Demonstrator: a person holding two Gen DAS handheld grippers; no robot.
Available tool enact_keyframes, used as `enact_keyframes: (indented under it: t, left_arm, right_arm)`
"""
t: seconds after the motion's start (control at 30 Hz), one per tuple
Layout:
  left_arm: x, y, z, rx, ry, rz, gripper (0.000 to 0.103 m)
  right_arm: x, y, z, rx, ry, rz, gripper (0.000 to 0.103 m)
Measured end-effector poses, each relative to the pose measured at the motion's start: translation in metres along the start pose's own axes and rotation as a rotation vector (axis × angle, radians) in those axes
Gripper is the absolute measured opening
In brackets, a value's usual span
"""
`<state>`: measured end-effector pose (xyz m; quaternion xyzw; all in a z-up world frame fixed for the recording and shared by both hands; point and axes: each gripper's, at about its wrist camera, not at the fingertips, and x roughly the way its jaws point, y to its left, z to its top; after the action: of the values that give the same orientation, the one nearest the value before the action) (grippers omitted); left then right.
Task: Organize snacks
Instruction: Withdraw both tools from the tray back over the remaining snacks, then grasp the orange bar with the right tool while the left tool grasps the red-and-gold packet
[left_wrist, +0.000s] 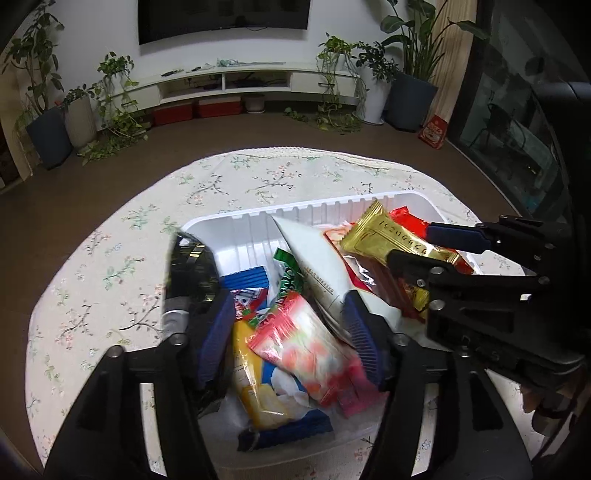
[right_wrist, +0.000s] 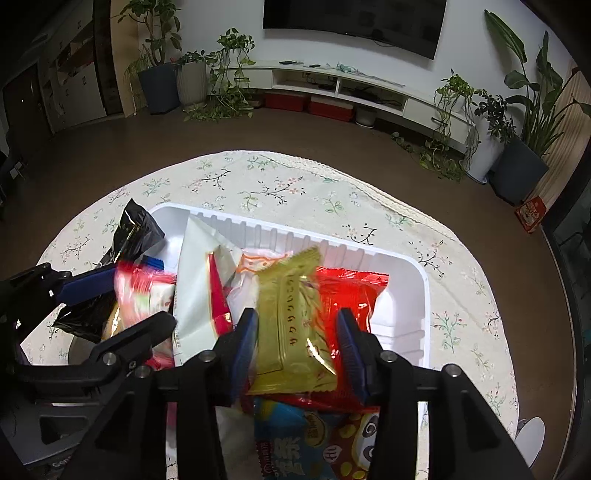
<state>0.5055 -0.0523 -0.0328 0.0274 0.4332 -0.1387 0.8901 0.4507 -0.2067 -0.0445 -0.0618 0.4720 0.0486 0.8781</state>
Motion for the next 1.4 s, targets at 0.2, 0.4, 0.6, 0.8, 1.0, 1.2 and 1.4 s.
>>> enact_keyframes:
  t: [0.2, 0.4, 0.6, 0.8, 1.0, 1.2, 1.4]
  left_arm:
    - [-0.026, -0.002, -0.003, -0.008, -0.033, 0.011, 0.074]
    - [-0.075, -0.010, -0.023, 0.010, -0.086, 0.004, 0.096]
    - [-0.124, -0.035, -0.095, 0.082, -0.110, -0.120, 0.102]
    - [-0.142, -0.082, -0.162, 0.174, -0.039, -0.188, 0.102]
    - [-0.124, -0.141, -0.197, 0.354, 0.085, -0.152, 0.102]
    - [-0.103, -0.158, -0.200, 0.392, 0.119, -0.119, 0.101]
    - [-0.082, -0.154, -0.192, 0.397, 0.175, -0.113, 0.082]
  right_arm:
    - [-0.024, -0.008, -0.007, 0.041, -0.049, 0.025, 0.048]
    - [-0.081, -0.019, -0.025, 0.109, -0.171, 0.089, 0.063]
    - [-0.135, -0.040, -0.091, 0.234, -0.273, 0.153, 0.080]
    - [-0.157, -0.052, -0.175, 0.311, -0.210, 0.164, 0.081]
    - [-0.169, -0.047, -0.234, 0.358, -0.122, 0.144, 0.081]
    - [-0.170, -0.041, -0.261, 0.362, -0.088, 0.146, 0.080]
    - [-0.164, -0.044, -0.267, 0.370, -0.084, 0.156, 0.078]
